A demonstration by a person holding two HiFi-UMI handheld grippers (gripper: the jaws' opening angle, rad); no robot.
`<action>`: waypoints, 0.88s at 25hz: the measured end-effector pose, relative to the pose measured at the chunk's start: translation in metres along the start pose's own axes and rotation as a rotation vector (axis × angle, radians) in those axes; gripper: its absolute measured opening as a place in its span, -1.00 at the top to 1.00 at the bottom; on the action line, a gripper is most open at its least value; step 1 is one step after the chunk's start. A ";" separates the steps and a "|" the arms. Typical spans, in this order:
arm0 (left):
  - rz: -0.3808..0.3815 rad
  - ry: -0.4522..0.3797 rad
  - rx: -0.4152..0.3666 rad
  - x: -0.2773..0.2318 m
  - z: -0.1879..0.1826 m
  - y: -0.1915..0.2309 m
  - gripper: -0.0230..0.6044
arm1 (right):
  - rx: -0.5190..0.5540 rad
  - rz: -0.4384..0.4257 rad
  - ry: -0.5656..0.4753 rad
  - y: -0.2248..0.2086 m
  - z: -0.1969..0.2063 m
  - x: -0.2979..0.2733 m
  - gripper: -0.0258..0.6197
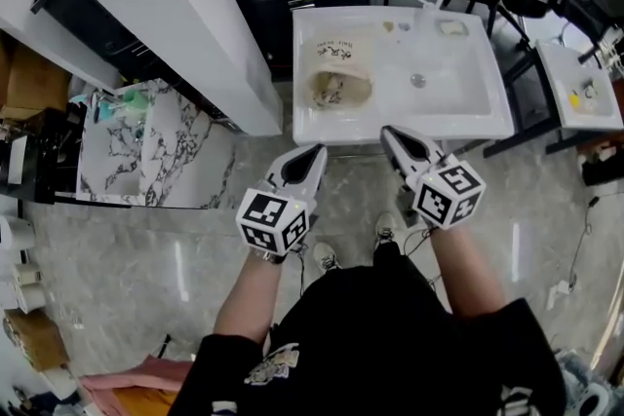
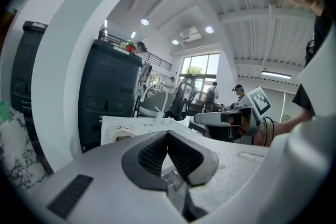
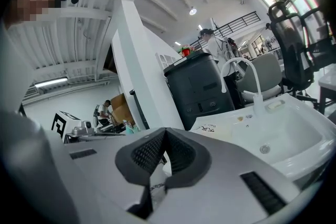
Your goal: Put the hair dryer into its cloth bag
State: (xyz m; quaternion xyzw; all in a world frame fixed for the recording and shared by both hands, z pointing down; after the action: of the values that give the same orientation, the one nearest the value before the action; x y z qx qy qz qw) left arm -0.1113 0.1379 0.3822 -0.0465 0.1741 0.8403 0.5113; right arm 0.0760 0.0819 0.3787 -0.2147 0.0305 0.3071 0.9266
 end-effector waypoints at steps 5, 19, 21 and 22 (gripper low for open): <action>0.007 0.008 -0.005 0.005 0.002 -0.002 0.92 | 0.000 0.007 -0.002 0.007 0.002 0.004 0.93; 0.001 -0.005 -0.019 0.011 -0.003 -0.017 0.91 | 0.005 0.008 -0.014 0.010 -0.001 0.021 0.93; -0.001 -0.006 -0.018 0.011 -0.002 -0.019 0.91 | 0.003 0.008 -0.017 0.009 0.001 0.022 0.93; -0.002 -0.007 -0.018 0.011 -0.002 -0.020 0.92 | 0.004 0.008 -0.016 0.009 0.001 0.023 0.93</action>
State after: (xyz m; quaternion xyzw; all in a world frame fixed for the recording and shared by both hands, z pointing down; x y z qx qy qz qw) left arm -0.0993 0.1545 0.3733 -0.0483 0.1649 0.8415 0.5122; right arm 0.0897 0.1016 0.3719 -0.2105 0.0245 0.3123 0.9260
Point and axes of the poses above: the fingertips, and each gripper's own axes: x backward along the fingers, y to its left, z out of its underside, the point moved 6 cm from there along x, backward along the fingers, and after that the axes turned 4 degrees about -z, right-handed, at the moved point
